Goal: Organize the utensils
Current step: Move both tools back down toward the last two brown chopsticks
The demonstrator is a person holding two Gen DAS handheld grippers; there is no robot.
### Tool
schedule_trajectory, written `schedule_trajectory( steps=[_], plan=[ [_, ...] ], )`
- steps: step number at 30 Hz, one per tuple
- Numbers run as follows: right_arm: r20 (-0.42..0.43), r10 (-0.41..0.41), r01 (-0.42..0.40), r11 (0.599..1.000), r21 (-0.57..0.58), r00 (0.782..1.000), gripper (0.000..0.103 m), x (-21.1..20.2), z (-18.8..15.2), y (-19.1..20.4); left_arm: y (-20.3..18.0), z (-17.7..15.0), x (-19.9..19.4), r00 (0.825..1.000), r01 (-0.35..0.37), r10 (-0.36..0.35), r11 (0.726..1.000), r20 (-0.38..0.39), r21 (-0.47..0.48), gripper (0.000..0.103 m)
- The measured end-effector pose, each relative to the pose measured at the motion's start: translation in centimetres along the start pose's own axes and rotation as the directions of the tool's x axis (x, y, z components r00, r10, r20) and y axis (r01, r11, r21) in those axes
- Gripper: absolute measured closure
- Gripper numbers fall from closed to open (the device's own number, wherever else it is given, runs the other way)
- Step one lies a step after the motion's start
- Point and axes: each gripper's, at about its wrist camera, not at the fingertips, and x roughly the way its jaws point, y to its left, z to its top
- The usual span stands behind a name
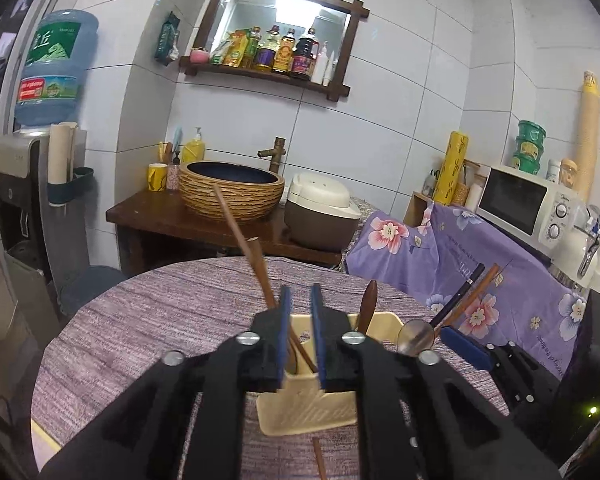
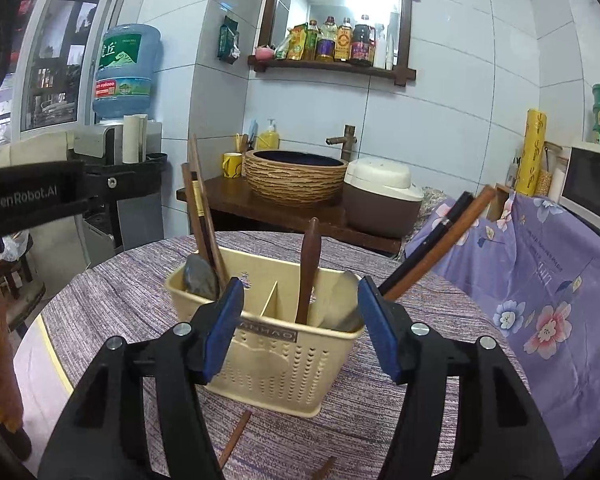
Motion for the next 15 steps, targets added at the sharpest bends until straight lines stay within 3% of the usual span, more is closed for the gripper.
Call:
schedule_trajectory(
  steps=[2,3,10,15],
  plan=[
    [0.008,-0.005,0.005,1.000,0.002,1.000,0.036,-1.4,-0.5,0.0,0.4,-0.7,-1.0,1.000,-0.015,0.015,1.000,-0.001,-0.010,0.058],
    [0.006,-0.003,0.003,1.000,0.007,1.000,0.036,-1.8,-0.7,-0.1,0.5,-1.0,-1.4,1.000,-0.020,0.020,1.000,-0.006,-0.010,0.054],
    [-0.070,-0.016,0.023,0.995,0.093,0.997,0.034,-4.5,-3.9,-1.6,0.7,-4.9,-2.3,0.995,-0.048,0.048,0.999,-0.091,0.010,0.038],
    [-0.220,-0.013,0.044,0.990,0.136,0.975,0.034,-4.5,-8.0,-2.0,0.9,-8.0,-2.4,0.982,-0.082,0.086,0.996,-0.170,0.031,0.034]
  ],
)
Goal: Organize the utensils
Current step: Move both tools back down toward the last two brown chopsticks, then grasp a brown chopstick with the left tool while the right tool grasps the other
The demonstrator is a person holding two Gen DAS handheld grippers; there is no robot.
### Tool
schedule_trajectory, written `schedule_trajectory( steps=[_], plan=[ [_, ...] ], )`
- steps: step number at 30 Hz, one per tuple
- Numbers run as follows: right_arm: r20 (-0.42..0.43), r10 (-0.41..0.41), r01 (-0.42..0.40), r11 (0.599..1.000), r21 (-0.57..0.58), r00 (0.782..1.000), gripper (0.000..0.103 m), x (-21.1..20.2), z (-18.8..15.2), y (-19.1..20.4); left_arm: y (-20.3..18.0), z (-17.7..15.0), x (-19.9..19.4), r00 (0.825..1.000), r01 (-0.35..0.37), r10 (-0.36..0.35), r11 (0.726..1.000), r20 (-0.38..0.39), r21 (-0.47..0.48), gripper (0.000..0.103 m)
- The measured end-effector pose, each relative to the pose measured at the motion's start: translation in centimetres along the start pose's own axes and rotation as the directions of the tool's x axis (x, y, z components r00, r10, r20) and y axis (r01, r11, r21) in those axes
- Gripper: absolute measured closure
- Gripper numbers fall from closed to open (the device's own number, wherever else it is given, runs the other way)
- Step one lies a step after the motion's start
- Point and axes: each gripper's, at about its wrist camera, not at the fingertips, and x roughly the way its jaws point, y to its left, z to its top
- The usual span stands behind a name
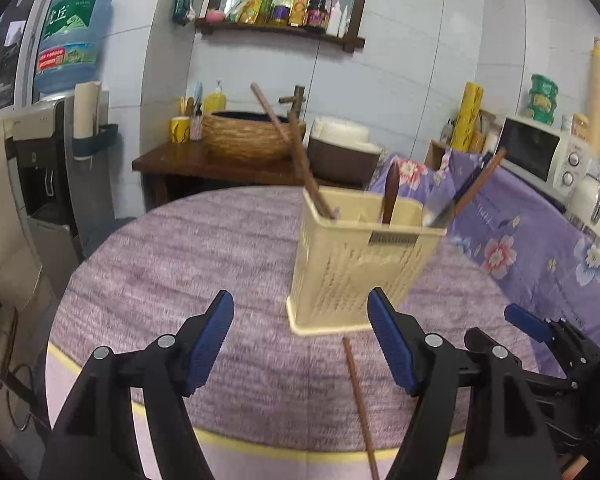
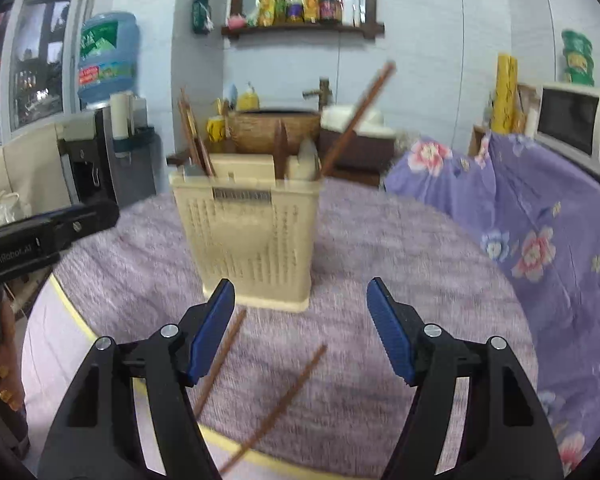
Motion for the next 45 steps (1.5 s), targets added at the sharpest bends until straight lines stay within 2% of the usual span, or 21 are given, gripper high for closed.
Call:
schedule_trajectory(
  steps=[5,9,13,20,25,30,33,35,38,40,42,45],
  plan=[
    [-0.145,-0.003,0.011,0.998,0.056,0.989,0.034,1.3,-3.9,-0.7,-0.1,-3.0,0.0,0.998,-0.035,0.036,0.999,-0.050,0.012,0.034],
    [-0.210,-0.004,0.019,0.997,0.069,0.978,0.034,1.6,-6.3,-0.4,-0.1,-5.0,0.3,0.994,-0.074,0.077,0.996,-0.076,0.039,0.034],
    [-0.255,0.012,0.008,0.997,0.079,0.967,0.033,1.8,-7.9,0.5,0.2,-6.7,1.0,0.988,-0.077,0.081,0.996,-0.129,0.032,0.034],
    [-0.336,0.004,0.004,1.000,0.021,0.942,0.033,1.9,-9.4,3.5,0.1,-8.0,1.1,0.984,-0.079,0.083,0.996,-0.158,0.033,0.034],
    [-0.368,-0.054,0.037,0.998,-0.053,0.928,0.027,1.6,-9.6,4.8,-0.3,-8.1,1.0,0.983,-0.072,0.078,0.997,-0.164,0.040,0.034],
    [-0.396,-0.092,0.056,0.993,-0.102,0.914,0.023,0.6,-9.6,3.4,-0.8,-8.2,1.1,0.982,-0.061,0.070,0.997,-0.175,0.056,0.034],
    [-0.408,-0.167,0.124,0.984,-0.130,0.898,0.022,0.4,-9.7,1.2,-1.1,-8.3,1.2,0.982,-0.051,0.062,0.997,-0.181,0.064,0.034],
    [-0.420,-0.152,0.125,0.988,-0.091,0.895,0.022,0.3,-9.7,-0.7,-1.3,-8.3,1.2,0.981,-0.040,0.052,0.997,-0.188,0.067,0.034],
    [-0.421,-0.145,0.133,0.989,-0.057,0.896,0.022,0.4,-9.7,-2.4,-1.6,-8.4,1.3,0.979,-0.031,0.045,0.997,-0.198,0.074,0.034],
    [-0.408,-0.125,0.124,0.992,-0.028,0.904,0.022,0.5,-9.6,-2.9,-1.9,-8.4,1.4,0.978,-0.021,0.037,0.997,-0.207,0.078,0.034],
    [-0.375,-0.060,0.081,0.996,0.040,0.925,0.022,0.4,-9.1,-3.5,-2.0,-8.4,1.8,0.974,-0.002,0.020,0.997,-0.227,0.079,0.034],
    [-0.304,-0.029,0.067,0.991,0.117,0.952,0.022,0.5,-8.1,-4.3,-2.4,-8.3,2.5,0.968,0.018,0.002,0.997,-0.250,0.077,0.034]
  ],
)
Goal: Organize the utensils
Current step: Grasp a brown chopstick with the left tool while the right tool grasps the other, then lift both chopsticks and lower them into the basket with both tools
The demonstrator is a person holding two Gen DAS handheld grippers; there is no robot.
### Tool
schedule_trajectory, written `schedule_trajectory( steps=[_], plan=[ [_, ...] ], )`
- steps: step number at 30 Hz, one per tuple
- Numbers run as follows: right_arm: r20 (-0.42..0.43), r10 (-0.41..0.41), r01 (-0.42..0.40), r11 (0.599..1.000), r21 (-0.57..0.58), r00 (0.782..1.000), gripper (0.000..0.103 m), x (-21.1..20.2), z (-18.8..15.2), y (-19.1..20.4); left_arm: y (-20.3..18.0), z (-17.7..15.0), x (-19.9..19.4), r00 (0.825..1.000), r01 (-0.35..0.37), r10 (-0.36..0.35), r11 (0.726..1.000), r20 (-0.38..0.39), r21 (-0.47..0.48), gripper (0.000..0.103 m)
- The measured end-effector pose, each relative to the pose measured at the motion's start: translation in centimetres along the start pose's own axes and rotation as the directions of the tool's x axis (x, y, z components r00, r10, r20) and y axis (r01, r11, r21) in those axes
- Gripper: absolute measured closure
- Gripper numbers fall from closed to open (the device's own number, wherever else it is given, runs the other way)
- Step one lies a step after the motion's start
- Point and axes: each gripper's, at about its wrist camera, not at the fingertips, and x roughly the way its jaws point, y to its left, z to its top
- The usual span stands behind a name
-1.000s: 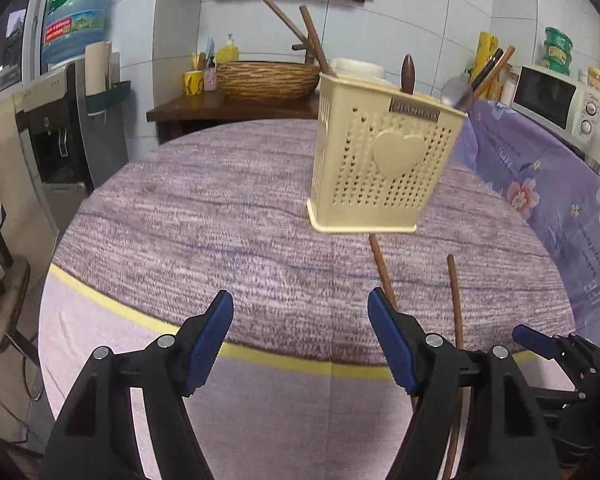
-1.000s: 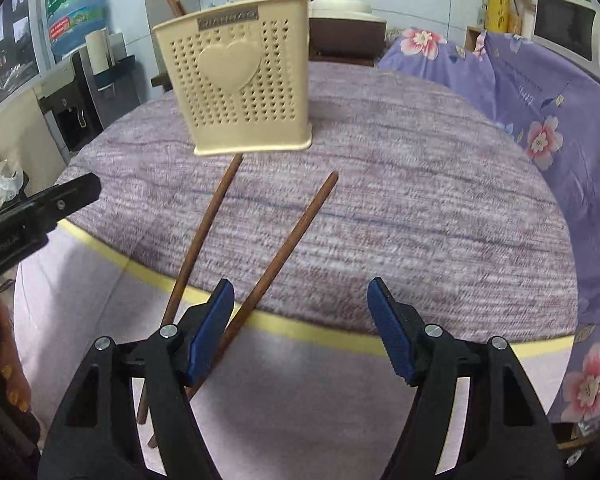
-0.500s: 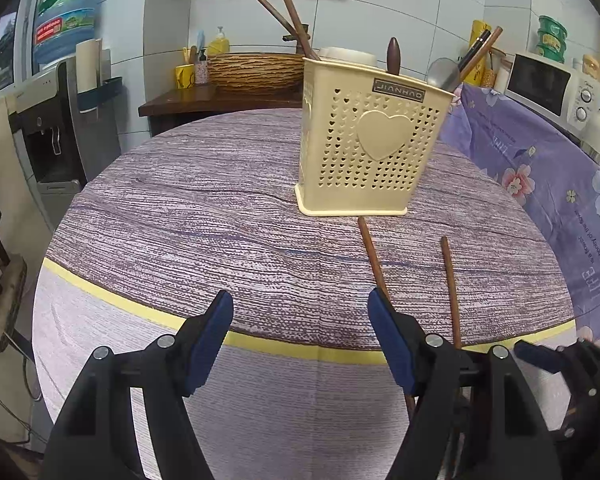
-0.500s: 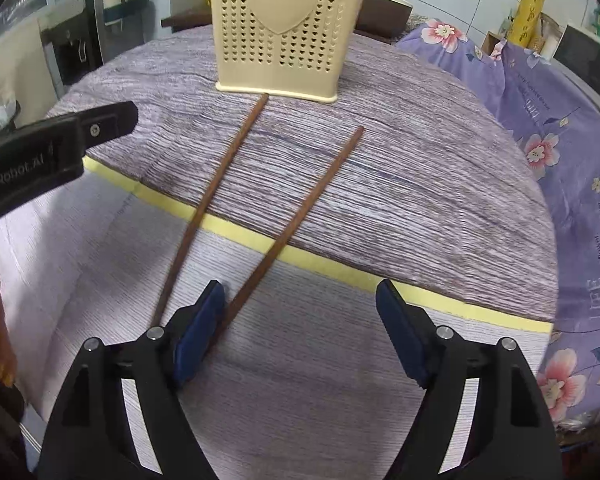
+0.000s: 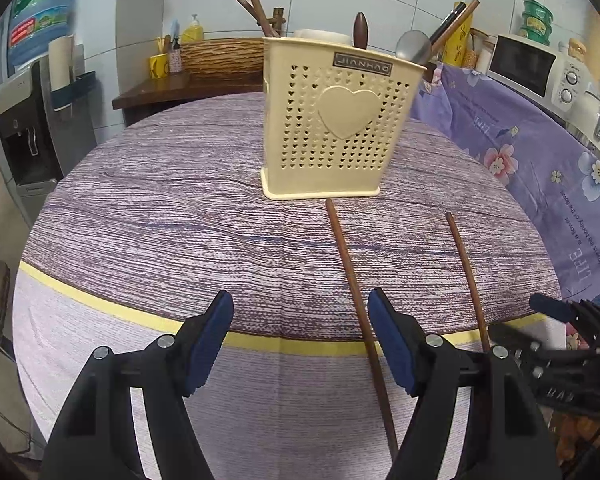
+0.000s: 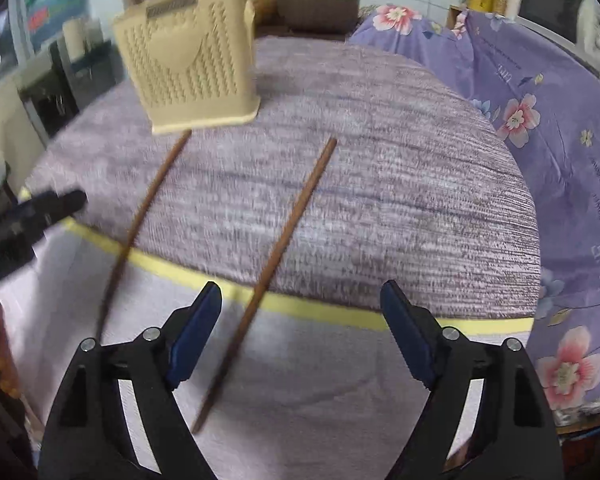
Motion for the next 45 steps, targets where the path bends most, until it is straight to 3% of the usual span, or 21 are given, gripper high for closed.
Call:
schedule_trajectory(
  steps=[4,7,13,18,23,29,40,45],
  plan=[
    [0.051,0.026,-0.030,0.995,0.091,0.998,0.035,1.0,1.9,-1.4,-0.6,1.1,1.8,0.998,0.030,-0.030,1.000,-0.047,-0.003,0.036],
    [0.040,0.037,-0.042,0.992,0.121,0.999,0.046,2.5,3.3,-1.7,-1.0,2.3,3.3,0.995,0.060,-0.063,0.998,-0.080,-0.028,0.044],
    [-0.024,0.015,-0.012,0.993,0.121,1.000,0.063,5.7,5.6,-1.0,-2.9,3.9,6.8,0.993,0.024,-0.024,1.000,-0.119,0.005,0.063],
    [-0.048,-0.022,0.026,0.995,0.101,0.999,0.069,7.2,6.6,-0.4,-3.3,4.2,8.7,0.991,-0.022,0.024,1.000,-0.135,0.014,0.077],
    [-0.039,-0.048,0.051,0.995,0.089,0.998,0.077,7.9,7.1,-0.4,-3.6,4.7,9.3,0.990,-0.050,0.053,0.998,-0.131,0.022,0.081],
    [-0.030,-0.056,0.058,0.996,0.075,0.998,0.091,9.2,8.4,-0.6,-3.5,5.7,10.2,0.989,-0.071,0.074,0.997,-0.130,0.022,0.094],
    [-0.019,0.008,-0.006,0.996,0.089,1.000,0.094,9.4,8.8,-1.1,-4.2,5.9,10.5,0.990,-0.056,0.060,0.998,-0.124,0.034,0.094],
    [0.017,0.068,-0.070,0.991,0.113,0.998,0.095,7.6,8.4,-1.4,-3.3,5.9,7.9,0.997,-0.016,0.017,1.000,-0.072,0.011,0.095]
  ],
)
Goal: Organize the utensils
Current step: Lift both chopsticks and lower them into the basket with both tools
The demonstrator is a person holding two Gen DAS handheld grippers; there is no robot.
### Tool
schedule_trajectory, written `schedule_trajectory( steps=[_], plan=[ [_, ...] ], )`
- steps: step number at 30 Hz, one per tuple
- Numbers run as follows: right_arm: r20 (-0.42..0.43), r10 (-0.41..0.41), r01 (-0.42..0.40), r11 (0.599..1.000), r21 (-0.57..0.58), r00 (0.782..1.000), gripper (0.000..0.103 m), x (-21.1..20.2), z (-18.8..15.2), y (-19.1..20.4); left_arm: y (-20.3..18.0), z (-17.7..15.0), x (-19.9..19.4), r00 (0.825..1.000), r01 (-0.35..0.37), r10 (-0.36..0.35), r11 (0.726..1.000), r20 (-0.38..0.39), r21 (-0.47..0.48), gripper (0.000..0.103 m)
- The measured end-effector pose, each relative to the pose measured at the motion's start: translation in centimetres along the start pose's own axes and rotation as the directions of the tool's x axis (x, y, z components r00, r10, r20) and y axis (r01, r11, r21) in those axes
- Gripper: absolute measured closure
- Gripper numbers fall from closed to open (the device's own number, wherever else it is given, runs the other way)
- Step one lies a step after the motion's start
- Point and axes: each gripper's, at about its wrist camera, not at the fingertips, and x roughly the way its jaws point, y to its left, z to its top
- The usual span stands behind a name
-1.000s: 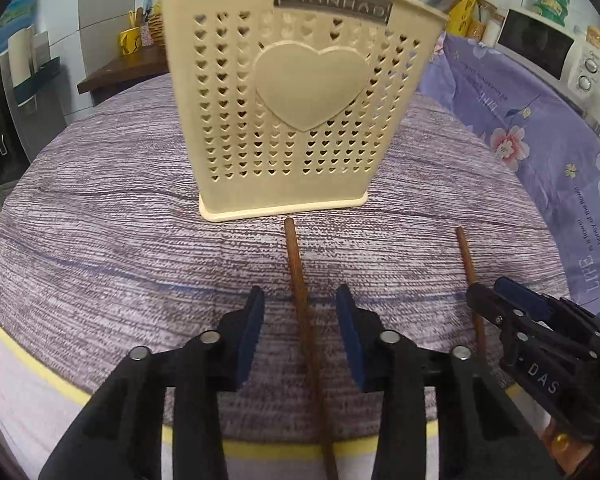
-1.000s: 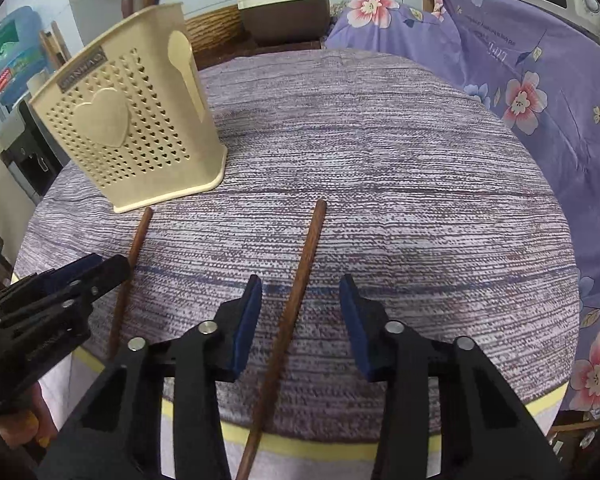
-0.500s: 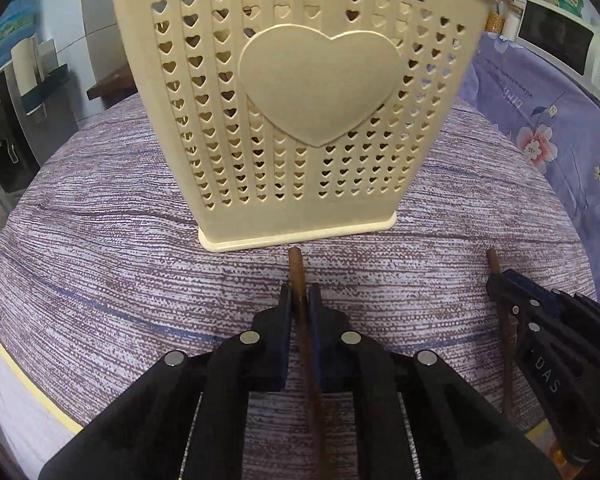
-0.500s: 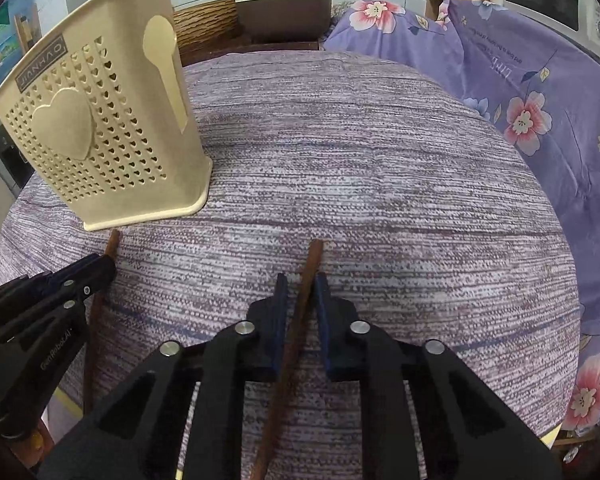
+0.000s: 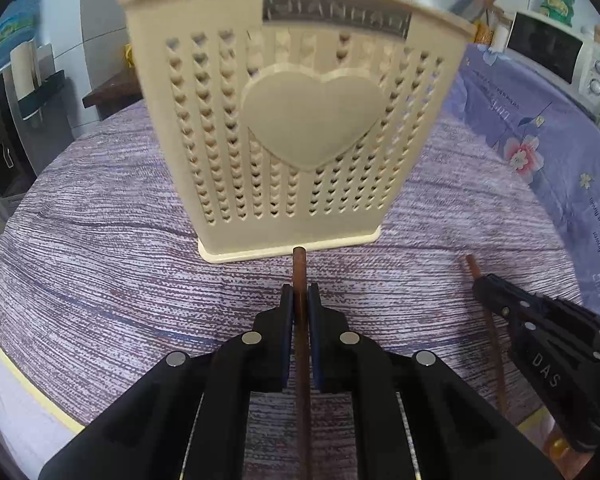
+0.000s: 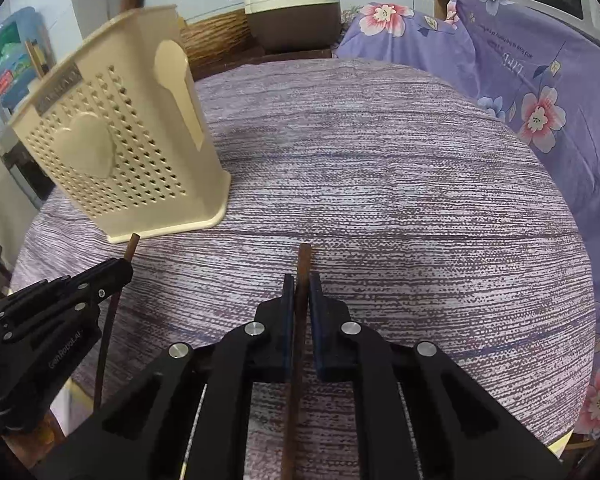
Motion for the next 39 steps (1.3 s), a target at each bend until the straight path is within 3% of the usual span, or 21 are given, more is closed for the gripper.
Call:
schedule_trajectory(
  steps=[6,14,22,39],
  plan=[
    [0.086,0.103,-0.103,0.995,-0.003,0.991,0.095,-4.9,0.1,-0.1,1.5,0.5,-6.1,0.990,0.080,-0.076,0.996,0.121,-0.032,0.095],
    [0.223,0.200,-0.190,0.980,-0.064,0.954,0.095,-12.9,0.8,0.7,2.7,1.7,-12.7,0.957,0.118,-0.098,0.991,0.272,-0.056,0.095],
    [0.289,0.228,-0.199,0.972,-0.129,0.930,0.095,-17.9,1.3,1.4,3.4,2.5,-15.5,0.944,0.115,-0.093,0.992,0.317,-0.050,0.095],
    [0.298,0.267,-0.222,0.959,-0.176,0.916,0.095,-19.0,1.8,2.5,3.9,2.8,-16.8,0.930,0.121,-0.098,0.992,0.353,-0.042,0.095]
  ],
)
